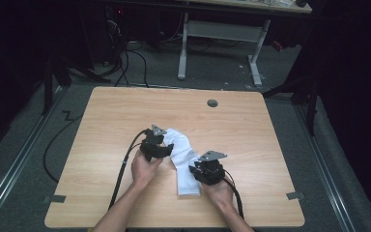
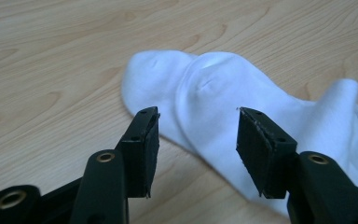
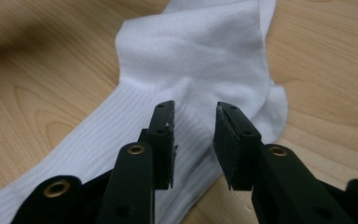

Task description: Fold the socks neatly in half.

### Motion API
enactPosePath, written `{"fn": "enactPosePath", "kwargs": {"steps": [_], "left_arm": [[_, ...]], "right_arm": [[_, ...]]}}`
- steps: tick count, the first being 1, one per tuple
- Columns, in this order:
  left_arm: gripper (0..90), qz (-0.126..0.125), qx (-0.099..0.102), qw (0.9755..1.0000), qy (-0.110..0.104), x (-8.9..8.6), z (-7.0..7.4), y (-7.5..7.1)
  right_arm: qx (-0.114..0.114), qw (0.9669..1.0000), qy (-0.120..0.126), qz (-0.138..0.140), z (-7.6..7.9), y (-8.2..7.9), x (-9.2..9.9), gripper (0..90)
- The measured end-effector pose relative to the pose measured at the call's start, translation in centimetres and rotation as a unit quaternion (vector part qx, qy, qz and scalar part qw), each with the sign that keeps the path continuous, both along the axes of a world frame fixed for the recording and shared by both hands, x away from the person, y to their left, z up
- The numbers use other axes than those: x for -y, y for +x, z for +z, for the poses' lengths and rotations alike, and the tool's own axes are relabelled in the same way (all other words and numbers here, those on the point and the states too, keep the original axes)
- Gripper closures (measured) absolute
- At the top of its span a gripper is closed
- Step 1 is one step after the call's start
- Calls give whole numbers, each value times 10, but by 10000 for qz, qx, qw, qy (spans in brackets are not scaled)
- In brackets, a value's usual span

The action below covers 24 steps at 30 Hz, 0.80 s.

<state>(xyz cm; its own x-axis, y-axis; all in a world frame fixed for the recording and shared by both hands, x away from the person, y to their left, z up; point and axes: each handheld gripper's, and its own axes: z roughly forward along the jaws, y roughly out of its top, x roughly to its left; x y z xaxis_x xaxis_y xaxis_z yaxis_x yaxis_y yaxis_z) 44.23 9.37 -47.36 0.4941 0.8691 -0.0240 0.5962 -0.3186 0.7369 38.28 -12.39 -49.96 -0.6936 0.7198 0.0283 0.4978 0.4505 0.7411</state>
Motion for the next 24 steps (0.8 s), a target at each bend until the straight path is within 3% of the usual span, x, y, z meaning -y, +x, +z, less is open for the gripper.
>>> {"fn": "enactPosePath", "kwargs": {"steps": [3, 7, 13, 16, 24], "left_arm": [[489, -51, -48, 9999, 85, 9, -2, 6], [523, -86, -140, 9995, 256, 21, -11, 19], [733, -135, -232, 9994, 225, 21, -16, 24], [864, -155, -115, 9997, 176, 18, -11, 22], [891, -115, 234, 9997, 6, 8, 5, 17]], "right_arm": [[-45, 10000, 1, -1, -1, -1, 0, 685], [-139, 9998, -53, 138, -2, 0, 0, 773], [-26, 9997, -130, 191, -2, -3, -3, 859], [-4, 9998, -133, 158, -1, -4, -3, 863], [152, 9998, -52, 145, 11, -11, 5, 862]]}}
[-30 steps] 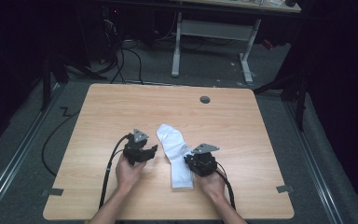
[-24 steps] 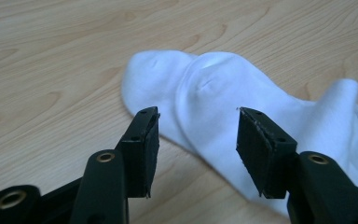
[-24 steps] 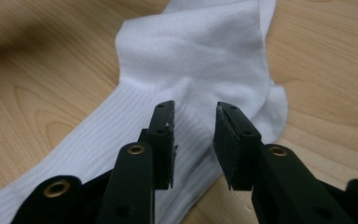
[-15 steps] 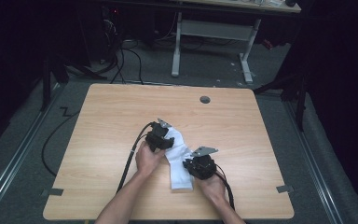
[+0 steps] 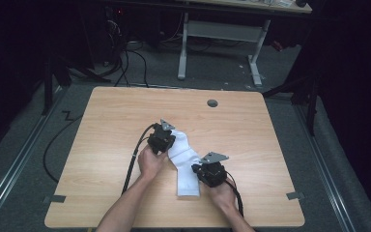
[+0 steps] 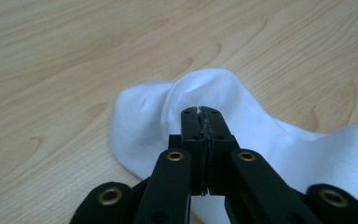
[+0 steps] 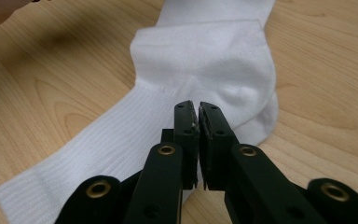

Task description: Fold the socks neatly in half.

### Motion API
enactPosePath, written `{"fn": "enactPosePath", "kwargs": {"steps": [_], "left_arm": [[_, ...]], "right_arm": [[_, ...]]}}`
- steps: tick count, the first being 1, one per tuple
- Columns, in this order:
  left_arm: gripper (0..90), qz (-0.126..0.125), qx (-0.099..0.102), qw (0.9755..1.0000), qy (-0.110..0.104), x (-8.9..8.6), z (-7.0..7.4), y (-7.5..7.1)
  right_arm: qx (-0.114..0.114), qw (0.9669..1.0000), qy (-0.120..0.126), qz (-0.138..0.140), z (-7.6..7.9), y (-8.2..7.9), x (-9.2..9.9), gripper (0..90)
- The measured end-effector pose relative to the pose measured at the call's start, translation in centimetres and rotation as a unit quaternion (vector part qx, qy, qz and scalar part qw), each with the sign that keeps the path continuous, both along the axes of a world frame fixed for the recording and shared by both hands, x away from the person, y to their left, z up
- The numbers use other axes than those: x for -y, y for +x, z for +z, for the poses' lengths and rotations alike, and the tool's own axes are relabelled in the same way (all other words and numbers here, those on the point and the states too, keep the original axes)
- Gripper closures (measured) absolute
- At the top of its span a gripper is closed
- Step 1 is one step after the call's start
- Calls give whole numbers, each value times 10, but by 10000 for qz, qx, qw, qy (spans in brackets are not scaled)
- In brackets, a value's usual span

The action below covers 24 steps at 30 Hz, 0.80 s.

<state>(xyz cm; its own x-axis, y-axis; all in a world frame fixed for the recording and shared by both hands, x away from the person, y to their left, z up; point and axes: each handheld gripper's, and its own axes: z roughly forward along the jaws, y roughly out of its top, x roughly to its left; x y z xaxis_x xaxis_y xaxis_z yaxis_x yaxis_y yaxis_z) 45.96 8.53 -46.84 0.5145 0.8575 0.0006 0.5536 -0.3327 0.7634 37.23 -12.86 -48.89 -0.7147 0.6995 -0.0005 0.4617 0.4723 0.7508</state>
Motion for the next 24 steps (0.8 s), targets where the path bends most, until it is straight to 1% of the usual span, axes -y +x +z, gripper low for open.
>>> {"fn": "enactPosePath", "kwargs": {"steps": [2, 5, 7, 8, 9, 10, 11, 12, 14, 16, 17, 19, 20, 21, 22, 23, 24], "left_arm": [[891, 67, 53, 9999, -72, -2, 3, 1], [891, 128, 138, 9998, -37, -3, 8, 3], [891, 211, 115, 9997, -2, -3, 6, 6], [891, 211, 115, 9997, -2, -3, 6, 6], [891, 268, 22, 9996, 115, -3, 1, 8], [891, 268, 22, 9996, 115, -3, 1, 8], [890, 320, -37, 9992, 247, -2, -7, 9], [888, 343, -73, 9990, 270, -2, -10, 10], [885, 405, -160, 9988, 210, -4, -16, 11], [876, 418, -261, 9987, 144, -5, -19, 12], [861, 425, -269, 9987, 128, -6, -19, 12], [804, 392, -274, 9988, 82, -7, -18, 12], [780, 392, -274, 9988, 82, -7, -18, 12], [760, 331, -260, 9991, 68, -8, -15, 10], [749, 331, -260, 9991, 68, -8, -15, 10], [741, 303, -216, 9993, 74, -8, -13, 7], [737, 290, -172, 9994, 69, -8, -12, 4]], "right_arm": [[31, 10000, 81, -16, 4, -2, 3, 862], [-4, 9999, 139, 9, 8, -6, 7, 860], [-72, 9998, 156, 28, 8, -7, 8, 856], [-81, 9999, 112, 29, 6, -7, 9, 852], [-117, 9999, 75, 7, 5, -6, 9, 846], [-117, 9999, 75, 7, 5, -6, 9, 846], [-186, 9998, 15, -12, 0, -5, 8, 839], [-193, 9998, -20, -11, -1, -4, 8, 834], [-261, 9997, -40, -8, -4, -4, 8, 807], [-312, 9995, -10, 4, -4, -3, 9, 768], [-304, 9995, 36, 2, -4, -3, 9, 755], [-243, 9995, 176, -47, -1, -2, 13, 742], [-243, 9995, 176, -47, -1, -2, 13, 742], [-172, 9993, 289, -176, 2, 0, 16, 727], [-172, 9993, 289, -176, 2, 0, 16, 727], [-101, 9988, 325, -349, 4, 4, 18, 720], [-94, 9984, 316, -454, 4, 7, 19, 715]]}}
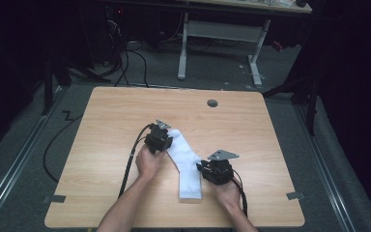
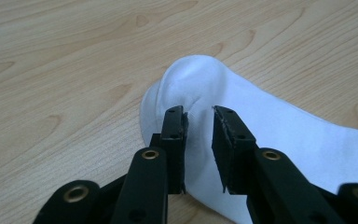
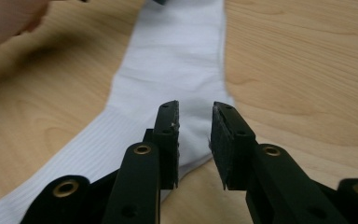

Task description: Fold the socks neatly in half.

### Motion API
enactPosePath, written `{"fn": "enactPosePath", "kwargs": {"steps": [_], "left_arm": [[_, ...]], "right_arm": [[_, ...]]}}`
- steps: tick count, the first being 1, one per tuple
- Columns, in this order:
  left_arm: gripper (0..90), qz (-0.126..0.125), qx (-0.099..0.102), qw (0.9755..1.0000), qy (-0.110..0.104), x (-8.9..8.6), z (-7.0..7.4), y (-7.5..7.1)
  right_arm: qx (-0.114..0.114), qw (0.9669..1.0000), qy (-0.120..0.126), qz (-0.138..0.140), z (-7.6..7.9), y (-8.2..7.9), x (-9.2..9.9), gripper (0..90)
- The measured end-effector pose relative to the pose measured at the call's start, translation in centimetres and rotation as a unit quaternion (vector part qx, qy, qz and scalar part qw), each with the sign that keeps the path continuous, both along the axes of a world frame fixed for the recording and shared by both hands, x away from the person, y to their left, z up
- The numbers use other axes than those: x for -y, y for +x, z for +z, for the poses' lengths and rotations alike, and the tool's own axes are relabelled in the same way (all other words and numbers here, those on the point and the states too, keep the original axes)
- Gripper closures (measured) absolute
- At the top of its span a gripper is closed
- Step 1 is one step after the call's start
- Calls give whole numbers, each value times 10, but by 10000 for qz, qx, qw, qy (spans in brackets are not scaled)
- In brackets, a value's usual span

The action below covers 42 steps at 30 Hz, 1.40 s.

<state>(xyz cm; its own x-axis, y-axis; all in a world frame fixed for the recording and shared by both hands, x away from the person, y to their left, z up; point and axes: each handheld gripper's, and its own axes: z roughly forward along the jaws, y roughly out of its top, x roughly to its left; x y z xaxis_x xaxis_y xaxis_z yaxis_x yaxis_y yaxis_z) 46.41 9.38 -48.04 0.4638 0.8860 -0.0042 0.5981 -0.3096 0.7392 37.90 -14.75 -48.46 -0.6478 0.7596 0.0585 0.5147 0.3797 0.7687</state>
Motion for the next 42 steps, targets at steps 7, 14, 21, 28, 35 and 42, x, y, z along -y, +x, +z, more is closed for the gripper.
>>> {"fn": "enactPosePath", "kwargs": {"steps": [7, 14, 21, 28, 35, 42], "left_arm": [[632, -304, 86, 9995, 5, 5, 3, -19], [515, -660, 45, 9978, 46, 12, -2, -39], [479, -947, -127, 9952, 194, 29, -16, -54], [468, -881, -83, 9960, 145, 25, -18, -53], [467, -629, -300, 9975, 117, 14, -10, -45], [471, -295, -220, 9990, 243, 4, -4, -26]], "right_arm": [[-12, 9996, -140, -239, -5, 21, -7, 734], [-260, 9986, -360, -279, -15, 30, -8, 841], [-40, 9985, -516, -179, -5, 21, -16, 764], [-97, 9985, -537, -28, -7, 22, -23, 742], [-177, 9982, -564, -56, -15, 22, -18, 735], [-91, 9984, -562, -12, -17, 18, -17, 728]]}}
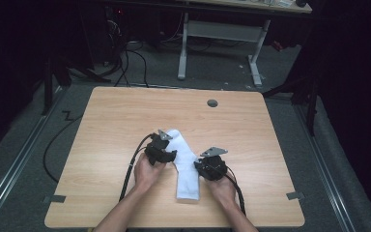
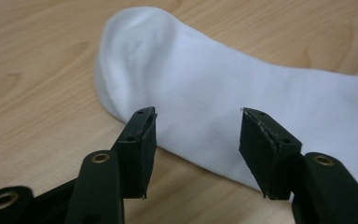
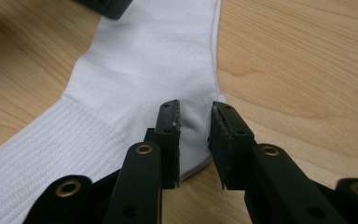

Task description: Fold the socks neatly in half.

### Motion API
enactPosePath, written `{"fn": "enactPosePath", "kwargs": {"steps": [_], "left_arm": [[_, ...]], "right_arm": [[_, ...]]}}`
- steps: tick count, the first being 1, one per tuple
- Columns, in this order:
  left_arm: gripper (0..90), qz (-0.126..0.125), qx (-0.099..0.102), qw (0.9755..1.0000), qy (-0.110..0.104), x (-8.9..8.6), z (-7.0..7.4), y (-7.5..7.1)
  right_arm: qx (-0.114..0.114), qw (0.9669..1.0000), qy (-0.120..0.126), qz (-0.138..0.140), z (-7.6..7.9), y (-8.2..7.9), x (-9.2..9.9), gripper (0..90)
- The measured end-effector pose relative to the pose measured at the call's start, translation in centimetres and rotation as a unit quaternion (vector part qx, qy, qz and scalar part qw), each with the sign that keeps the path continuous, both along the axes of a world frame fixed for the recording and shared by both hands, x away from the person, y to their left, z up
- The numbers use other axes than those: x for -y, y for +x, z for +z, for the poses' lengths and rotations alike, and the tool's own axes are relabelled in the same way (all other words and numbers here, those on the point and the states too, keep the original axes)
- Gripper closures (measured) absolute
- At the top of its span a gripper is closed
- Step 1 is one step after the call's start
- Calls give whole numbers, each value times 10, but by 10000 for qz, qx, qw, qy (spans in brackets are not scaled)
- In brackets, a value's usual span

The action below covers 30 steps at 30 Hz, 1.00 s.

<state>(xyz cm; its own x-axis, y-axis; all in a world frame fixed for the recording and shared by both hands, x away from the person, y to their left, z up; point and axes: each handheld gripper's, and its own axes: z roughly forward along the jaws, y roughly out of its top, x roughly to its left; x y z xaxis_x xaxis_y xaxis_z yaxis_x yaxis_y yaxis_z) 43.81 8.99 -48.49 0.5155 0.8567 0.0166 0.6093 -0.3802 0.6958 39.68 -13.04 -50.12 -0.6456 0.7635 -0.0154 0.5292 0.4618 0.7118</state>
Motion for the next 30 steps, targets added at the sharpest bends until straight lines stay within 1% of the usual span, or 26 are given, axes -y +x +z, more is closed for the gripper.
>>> {"fn": "enactPosePath", "kwargs": {"steps": [1, 2, 3, 4, 5, 6, 7, 8, 9, 10, 11, 12, 15, 16, 18, 20, 21, 22, 23, 28, 29, 30], "left_arm": [[485, 66, 112, 9999, -30, -2, 1, 2], [510, 122, 194, 9997, -128, -4, 2, 5], [523, 122, 194, 9997, -128, -4, 2, 5], [529, 177, -1, 9997, -188, -6, 3, 14], [533, 178, -11, 9998, -79, -6, 4, 17], [543, 178, -11, 9998, -79, -6, 4, 17], [544, 198, 54, 9998, 23, -5, 6, 22], [541, 253, 51, 9997, -1, -6, 9, 25], [523, 359, 111, 9993, -67, -8, 10, 27], [519, 451, 115, 9988, -160, -11, 10, 29], [518, 545, 52, 9983, -206, -14, 11, 33], [512, 611, 8, 9979, -208, -16, 10, 36], [512, 745, 21, 9968, -290, -22, 10, 42], [510, 745, 21, 9968, -290, -22, 10, 42], [509, 832, 74, 9958, -384, -23, 9, 48], [509, 879, 1, 9952, -441, -24, 6, 51], [508, 892, -73, 9951, -429, -24, 3, 52], [505, 892, -73, 9951, -429, -24, 3, 52], [502, 881, -180, 9952, -376, -23, -2, 54], [499, 871, -156, 9952, -415, -21, -5, 56], [498, 849, -203, 9954, -392, -20, -7, 57], [495, 840, -177, 9956, -387, -19, -8, 57]], "right_arm": [[-8, 10000, -1, 2, 0, -1, 1, 727], [0, 10000, 0, 14, 0, -1, 1, 725], [11, 10000, 10, 30, -1, -1, 2, 723], [20, 10000, 31, 39, -1, -1, 3, 723], [31, 10000, 64, 31, -2, -1, 3, 723], [36, 10000, 63, 35, -2, -1, 3, 723], [43, 10000, 35, 46, -2, -1, 3, 722], [49, 10000, 24, 51, -1, -1, 3, 722], [52, 10000, 25, 47, -2, -2, 3, 721], [61, 10000, 35, 44, -2, -2, 2, 722], [69, 10000, 47, 36, -2, -2, 2, 722], [76, 10000, 41, 35, -2, -2, 2, 722], [64, 10000, 48, 46, -2, -2, 2, 721], [64, 10000, 48, 46, -2, -2, 2, 721], [91, 9999, 31, 61, -2, -2, 3, 722], [84, 9999, 31, 63, -2, -2, 3, 722], [66, 9999, 49, 58, -2, -2, 3, 722], [43, 10000, 73, 45, -2, -2, 3, 722], [35, 9999, 93, 41, -2, -2, 3, 722], [58, 9999, 42, 90, -2, -2, 3, 722], [28, 9999, 73, 88, -2, -2, 4, 722], [30, 9999, 84, 90, -2, -2, 4, 722]]}}
